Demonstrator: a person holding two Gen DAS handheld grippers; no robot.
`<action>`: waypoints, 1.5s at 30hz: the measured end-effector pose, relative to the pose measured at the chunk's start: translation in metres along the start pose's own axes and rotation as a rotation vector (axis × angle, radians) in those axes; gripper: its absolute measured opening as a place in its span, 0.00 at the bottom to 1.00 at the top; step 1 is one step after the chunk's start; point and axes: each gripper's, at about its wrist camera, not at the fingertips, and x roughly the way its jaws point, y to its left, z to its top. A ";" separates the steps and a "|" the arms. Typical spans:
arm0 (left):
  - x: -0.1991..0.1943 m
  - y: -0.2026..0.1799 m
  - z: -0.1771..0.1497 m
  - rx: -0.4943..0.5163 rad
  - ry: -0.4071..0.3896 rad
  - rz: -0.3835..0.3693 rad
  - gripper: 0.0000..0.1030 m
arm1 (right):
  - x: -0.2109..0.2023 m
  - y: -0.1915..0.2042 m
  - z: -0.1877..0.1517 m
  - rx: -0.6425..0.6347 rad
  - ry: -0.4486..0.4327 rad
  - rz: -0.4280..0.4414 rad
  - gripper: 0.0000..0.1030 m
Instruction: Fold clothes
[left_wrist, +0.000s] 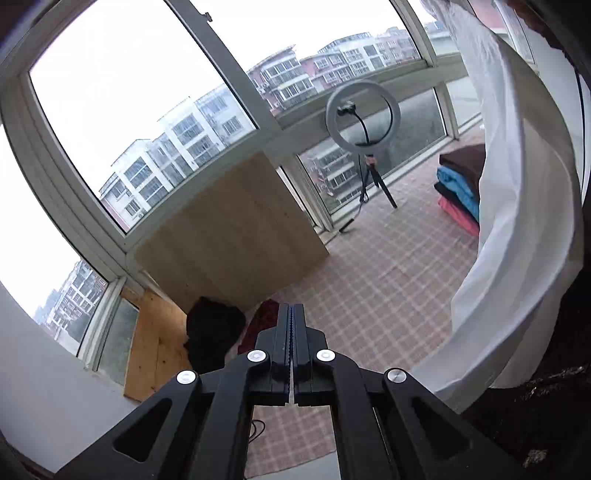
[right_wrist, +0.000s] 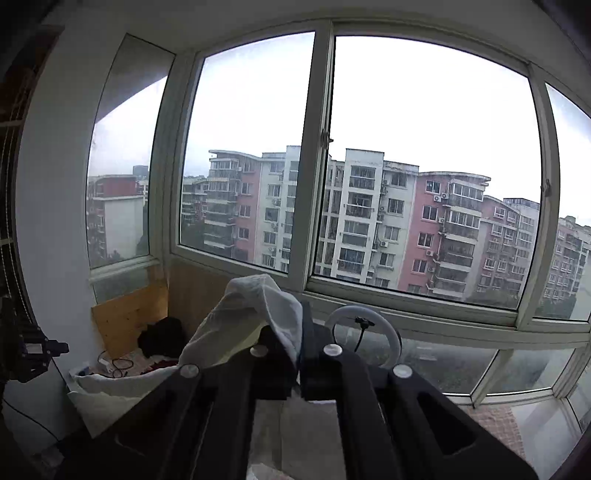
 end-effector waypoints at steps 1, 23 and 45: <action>0.028 -0.009 -0.006 0.003 0.024 -0.082 0.00 | 0.028 0.003 -0.014 0.005 0.060 0.029 0.01; 0.184 -0.256 -0.085 -0.124 0.166 -0.840 0.22 | 0.180 -0.074 -0.163 0.112 0.479 -0.083 0.01; 0.242 -0.191 -0.059 -0.020 0.309 -0.584 0.40 | 0.170 -0.093 -0.172 0.147 0.452 -0.037 0.02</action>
